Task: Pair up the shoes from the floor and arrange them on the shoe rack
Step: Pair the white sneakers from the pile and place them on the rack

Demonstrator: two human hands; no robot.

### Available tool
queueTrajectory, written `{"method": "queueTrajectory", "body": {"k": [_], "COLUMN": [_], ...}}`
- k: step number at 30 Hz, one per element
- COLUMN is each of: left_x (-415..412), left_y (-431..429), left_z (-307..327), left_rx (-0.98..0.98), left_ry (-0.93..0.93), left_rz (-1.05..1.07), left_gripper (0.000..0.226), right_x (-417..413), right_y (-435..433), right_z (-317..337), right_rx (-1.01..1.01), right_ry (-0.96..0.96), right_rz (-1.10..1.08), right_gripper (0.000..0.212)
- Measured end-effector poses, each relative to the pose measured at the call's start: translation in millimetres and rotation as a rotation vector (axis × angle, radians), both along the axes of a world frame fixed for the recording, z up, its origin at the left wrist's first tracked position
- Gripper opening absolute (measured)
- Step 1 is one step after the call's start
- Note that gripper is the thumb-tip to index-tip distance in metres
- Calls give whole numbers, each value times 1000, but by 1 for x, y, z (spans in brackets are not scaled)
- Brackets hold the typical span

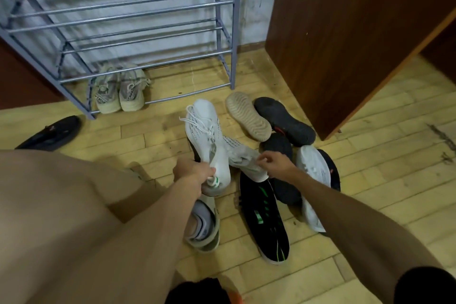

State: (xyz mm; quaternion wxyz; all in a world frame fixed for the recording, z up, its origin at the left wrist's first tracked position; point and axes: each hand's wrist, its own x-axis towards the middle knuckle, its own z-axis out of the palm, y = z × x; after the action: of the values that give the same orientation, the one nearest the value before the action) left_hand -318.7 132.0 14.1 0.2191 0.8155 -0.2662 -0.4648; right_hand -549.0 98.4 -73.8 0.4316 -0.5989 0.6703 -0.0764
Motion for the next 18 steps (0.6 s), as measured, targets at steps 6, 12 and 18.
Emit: {"method": "queueTrajectory", "body": {"k": [6,12,18], "left_x": [12,25,24], "left_y": [1,-6,-7], "left_z": [0,-8,-11], "left_rx": [28,28,48], "left_ry": [-34,23,27], "left_rz": [-90,-4,7], "left_gripper": [19,34,42], "right_x": [12,36,27], "right_y": [-32,-43,-53], "right_z": [-17,-32,-37], "right_rx": [169,303,299], "right_ry": [120,255,256], "right_rz": [-54,181,88], "right_gripper": [99,125,77]}}
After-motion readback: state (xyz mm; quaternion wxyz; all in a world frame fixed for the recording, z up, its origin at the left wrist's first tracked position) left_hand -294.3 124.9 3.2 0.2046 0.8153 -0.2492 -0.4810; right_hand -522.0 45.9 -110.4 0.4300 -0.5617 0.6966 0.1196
